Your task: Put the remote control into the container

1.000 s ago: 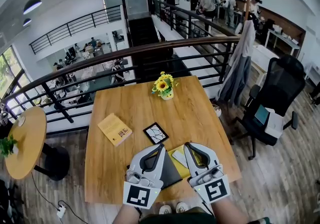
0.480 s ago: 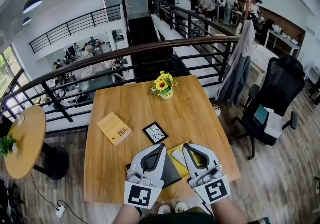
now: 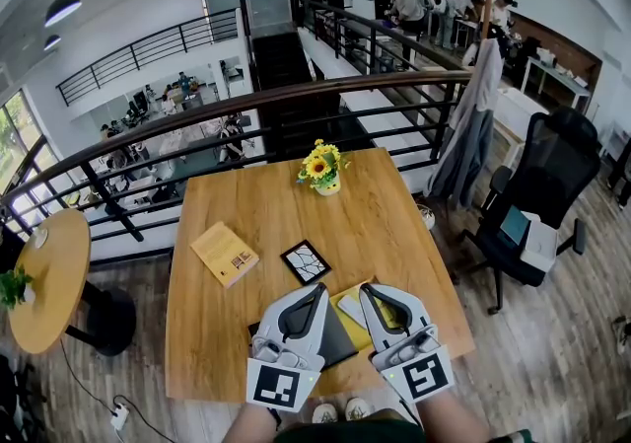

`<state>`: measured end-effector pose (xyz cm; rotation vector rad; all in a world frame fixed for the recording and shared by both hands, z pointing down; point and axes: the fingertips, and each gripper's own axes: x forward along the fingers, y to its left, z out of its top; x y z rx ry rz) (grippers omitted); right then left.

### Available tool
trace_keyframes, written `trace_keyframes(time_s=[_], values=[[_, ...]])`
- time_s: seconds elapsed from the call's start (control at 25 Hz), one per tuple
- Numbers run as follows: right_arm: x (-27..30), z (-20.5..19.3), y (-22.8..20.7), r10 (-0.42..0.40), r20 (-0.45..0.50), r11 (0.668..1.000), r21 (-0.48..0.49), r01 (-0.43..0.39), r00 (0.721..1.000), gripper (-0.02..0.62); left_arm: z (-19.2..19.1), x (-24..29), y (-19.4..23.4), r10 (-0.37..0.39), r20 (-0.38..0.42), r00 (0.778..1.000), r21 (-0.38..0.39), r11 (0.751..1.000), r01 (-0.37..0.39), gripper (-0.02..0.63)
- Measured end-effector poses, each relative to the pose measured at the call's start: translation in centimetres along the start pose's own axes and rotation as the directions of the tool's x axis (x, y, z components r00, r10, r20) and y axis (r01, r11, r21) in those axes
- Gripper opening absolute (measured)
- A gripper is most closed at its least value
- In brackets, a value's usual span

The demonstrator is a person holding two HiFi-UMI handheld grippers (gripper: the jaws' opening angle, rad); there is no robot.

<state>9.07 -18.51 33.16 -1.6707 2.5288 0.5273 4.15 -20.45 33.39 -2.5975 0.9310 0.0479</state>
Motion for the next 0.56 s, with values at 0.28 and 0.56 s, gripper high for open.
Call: trace_keyframes(time_s=[0.28, 0.56], values=[[0.06, -0.17, -0.05, -0.009, -0.005, 1.000, -0.010, 0.009, 1.000, 0.018, -0.40, -0.04, -0.18, -0.006, -0.012, 1.000, 0.009, 1.000, 0.006, -0.002], [0.01, 0.03, 0.11, -0.016, -0.007, 1.000, -0.015, 0.016, 1.000, 0.018, -0.21, -0.31, -0.24, -0.004, -0.009, 1.000, 0.000, 1.000, 0.004, -0.002]])
